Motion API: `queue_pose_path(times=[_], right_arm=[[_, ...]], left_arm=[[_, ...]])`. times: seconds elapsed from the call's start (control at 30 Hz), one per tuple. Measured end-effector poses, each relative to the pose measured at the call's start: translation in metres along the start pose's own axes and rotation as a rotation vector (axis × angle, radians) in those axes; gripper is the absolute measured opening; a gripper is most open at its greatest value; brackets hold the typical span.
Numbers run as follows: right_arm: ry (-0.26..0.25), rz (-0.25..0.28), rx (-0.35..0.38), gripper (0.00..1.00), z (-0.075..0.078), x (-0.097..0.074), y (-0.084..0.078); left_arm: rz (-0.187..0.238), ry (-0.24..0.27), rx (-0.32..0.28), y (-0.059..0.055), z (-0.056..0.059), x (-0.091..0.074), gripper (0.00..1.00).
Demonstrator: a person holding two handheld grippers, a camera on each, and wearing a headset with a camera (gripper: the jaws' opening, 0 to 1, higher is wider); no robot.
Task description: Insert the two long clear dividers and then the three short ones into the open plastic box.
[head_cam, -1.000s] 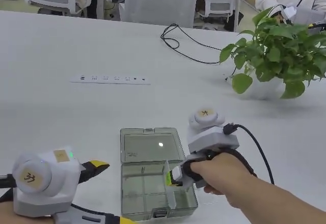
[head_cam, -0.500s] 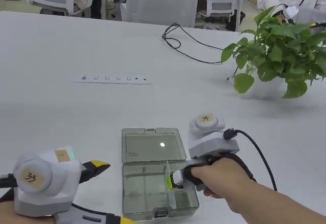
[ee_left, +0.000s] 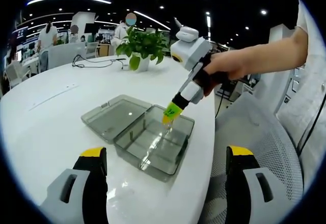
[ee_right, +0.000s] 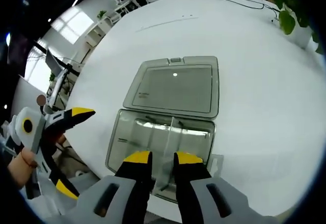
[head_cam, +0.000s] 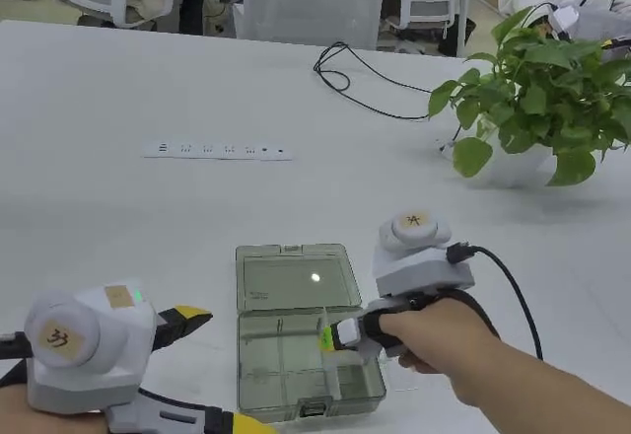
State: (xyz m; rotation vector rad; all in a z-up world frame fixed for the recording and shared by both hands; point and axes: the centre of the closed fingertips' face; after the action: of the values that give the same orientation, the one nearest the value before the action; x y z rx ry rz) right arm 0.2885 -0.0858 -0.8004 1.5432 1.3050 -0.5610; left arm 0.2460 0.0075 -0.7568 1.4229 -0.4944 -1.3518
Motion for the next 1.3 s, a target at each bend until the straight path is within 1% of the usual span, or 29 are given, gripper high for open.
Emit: queue_pose_path(times=[0.33,0.57,0.63,0.73,0.8,0.87,0.93,0.97,1.07,1.1,1.17,1.3], right_arm=[[0.034,0.049,-0.072,0.26,0.002,-0.012,0.009],[0.071,0.094,-0.124,0.31,-0.002,-0.023,0.016],[0.078,0.101,-0.139,0.34,-0.002,-0.025,0.018],[0.098,0.111,-0.182,0.37,-0.003,-0.029,0.019],[0.099,0.113,-0.205,0.39,-0.001,-0.032,0.019],[0.111,0.131,-0.237,0.41,-0.001,-0.035,0.02],[0.109,0.131,-0.257,0.42,0.001,-0.038,0.019],[0.117,0.141,-0.278,0.43,0.001,-0.04,0.02],[0.133,0.145,-0.306,0.48,0.002,-0.043,0.019],[0.143,0.158,-0.337,0.49,0.002,-0.045,0.02],[0.148,0.159,-0.363,0.51,0.002,-0.048,0.018],[0.167,0.164,-0.392,0.54,0.002,-0.053,0.016]], left_arm=[[-0.003,0.019,-0.005,0.0,-0.003,-0.003,0.99],[-0.003,0.032,-0.01,0.001,-0.004,-0.005,0.98],[-0.004,0.038,-0.011,0.001,-0.004,-0.007,0.98],[-0.004,0.047,-0.016,0.001,-0.005,-0.008,0.98],[-0.005,0.054,-0.017,0.001,-0.006,-0.01,0.98],[-0.005,0.061,-0.019,0.001,-0.006,-0.011,0.98],[-0.004,0.067,-0.022,0.001,-0.006,-0.012,0.98],[-0.005,0.07,-0.023,0.001,-0.006,-0.013,0.98],[-0.003,0.08,-0.027,0.002,-0.007,-0.015,0.98],[-0.002,0.085,-0.028,0.003,-0.007,-0.015,0.98],[0.001,0.092,-0.031,0.003,-0.008,-0.017,0.98],[0.004,0.105,-0.038,0.004,-0.008,-0.019,0.97]])
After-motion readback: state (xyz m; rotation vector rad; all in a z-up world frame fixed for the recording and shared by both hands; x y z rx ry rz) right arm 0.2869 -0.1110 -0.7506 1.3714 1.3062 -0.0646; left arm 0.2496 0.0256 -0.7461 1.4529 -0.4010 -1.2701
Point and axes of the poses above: the centre of the closed fingertips' face, and the gripper's own axes: x roughly forward along the fingers, z roughly to its right, y roughly out of its top, and after that the axes turned 1 degree about x, right-handed
